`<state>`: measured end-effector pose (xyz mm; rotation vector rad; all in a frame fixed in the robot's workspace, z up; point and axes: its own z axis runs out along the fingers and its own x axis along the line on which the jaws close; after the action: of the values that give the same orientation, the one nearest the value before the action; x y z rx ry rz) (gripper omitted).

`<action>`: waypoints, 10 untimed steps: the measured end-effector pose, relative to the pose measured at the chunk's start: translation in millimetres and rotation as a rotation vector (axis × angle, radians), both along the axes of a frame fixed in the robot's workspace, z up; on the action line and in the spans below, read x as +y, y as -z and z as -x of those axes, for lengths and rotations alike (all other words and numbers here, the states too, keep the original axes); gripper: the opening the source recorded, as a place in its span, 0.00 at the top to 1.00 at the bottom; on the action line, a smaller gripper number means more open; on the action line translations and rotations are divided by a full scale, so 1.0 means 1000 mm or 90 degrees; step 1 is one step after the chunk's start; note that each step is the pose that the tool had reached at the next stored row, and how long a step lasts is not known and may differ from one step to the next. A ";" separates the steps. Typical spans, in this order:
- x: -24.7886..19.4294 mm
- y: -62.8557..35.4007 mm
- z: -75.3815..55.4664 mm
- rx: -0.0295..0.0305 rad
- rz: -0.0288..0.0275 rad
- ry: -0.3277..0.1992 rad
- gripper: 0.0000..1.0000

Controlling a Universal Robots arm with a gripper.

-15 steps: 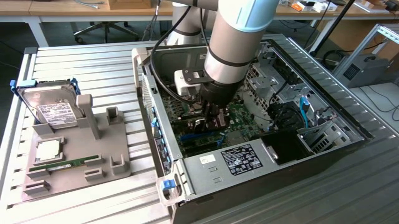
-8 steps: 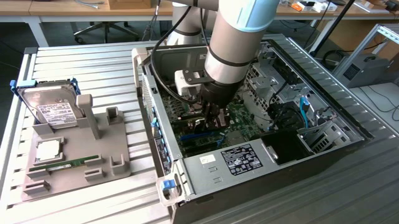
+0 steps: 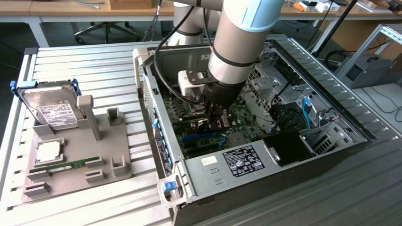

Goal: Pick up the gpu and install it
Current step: 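Insert the gpu into the slot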

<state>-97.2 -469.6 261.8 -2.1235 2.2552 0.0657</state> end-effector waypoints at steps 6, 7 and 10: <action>-0.0004 -0.0002 -0.003 0.0017 0.0031 0.000 0.73; -0.0004 -0.0001 -0.003 0.0017 0.0031 0.000 0.73; -0.0004 -0.0001 -0.003 0.0017 0.0031 0.000 0.73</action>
<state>-94.4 -470.0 262.0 -2.1271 2.2591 0.0630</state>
